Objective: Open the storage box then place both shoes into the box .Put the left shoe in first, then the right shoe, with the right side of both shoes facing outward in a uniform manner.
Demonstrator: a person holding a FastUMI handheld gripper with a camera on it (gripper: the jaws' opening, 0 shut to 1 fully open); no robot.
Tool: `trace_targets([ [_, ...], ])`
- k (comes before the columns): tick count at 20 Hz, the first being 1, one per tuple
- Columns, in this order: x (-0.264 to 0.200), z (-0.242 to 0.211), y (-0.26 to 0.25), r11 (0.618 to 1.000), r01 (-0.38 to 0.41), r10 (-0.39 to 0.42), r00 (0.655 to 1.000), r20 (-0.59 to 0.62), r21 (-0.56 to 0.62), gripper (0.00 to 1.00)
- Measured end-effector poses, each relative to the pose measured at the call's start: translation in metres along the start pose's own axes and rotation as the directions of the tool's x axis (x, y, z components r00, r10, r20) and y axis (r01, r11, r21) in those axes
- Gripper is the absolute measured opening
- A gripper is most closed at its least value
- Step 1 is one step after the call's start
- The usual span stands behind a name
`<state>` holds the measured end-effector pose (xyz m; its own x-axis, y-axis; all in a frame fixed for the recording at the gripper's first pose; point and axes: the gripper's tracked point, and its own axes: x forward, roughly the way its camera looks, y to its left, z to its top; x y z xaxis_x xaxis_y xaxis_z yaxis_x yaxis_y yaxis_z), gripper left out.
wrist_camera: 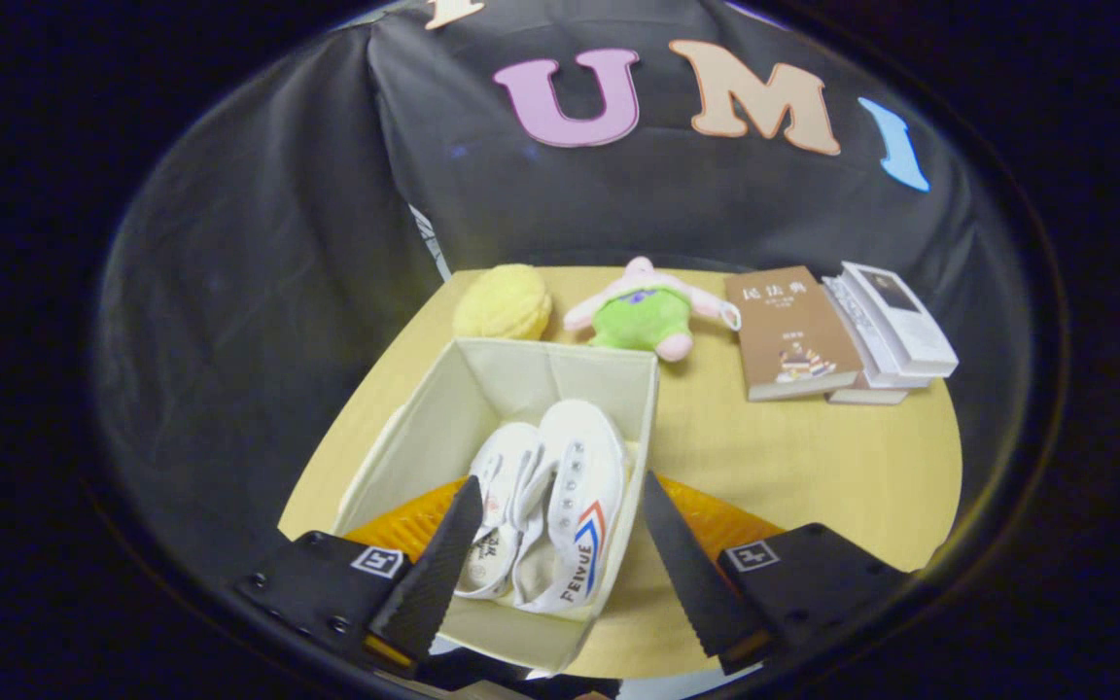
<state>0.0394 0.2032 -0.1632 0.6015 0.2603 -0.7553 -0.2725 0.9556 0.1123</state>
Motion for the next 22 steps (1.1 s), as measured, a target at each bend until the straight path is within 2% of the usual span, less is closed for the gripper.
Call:
trace_targets([
  [3,-0.024,0.024,-0.007,1.0,-0.019,0.021,0.993,0.119,-0.016,1.0],
  [7,-0.068,0.057,-0.032,1.0,-0.008,0.011,0.957,0.288,-0.012,1.0],
  [15,-0.156,0.085,-0.115,0.995,0.092,-0.103,0.834,0.542,0.047,1.0],
  [17,-0.173,0.089,-0.136,0.991,0.121,-0.135,0.8,0.584,0.063,1.0],
  [22,-0.196,0.09,-0.184,0.977,0.173,-0.211,0.741,0.637,0.122,1.0],
])
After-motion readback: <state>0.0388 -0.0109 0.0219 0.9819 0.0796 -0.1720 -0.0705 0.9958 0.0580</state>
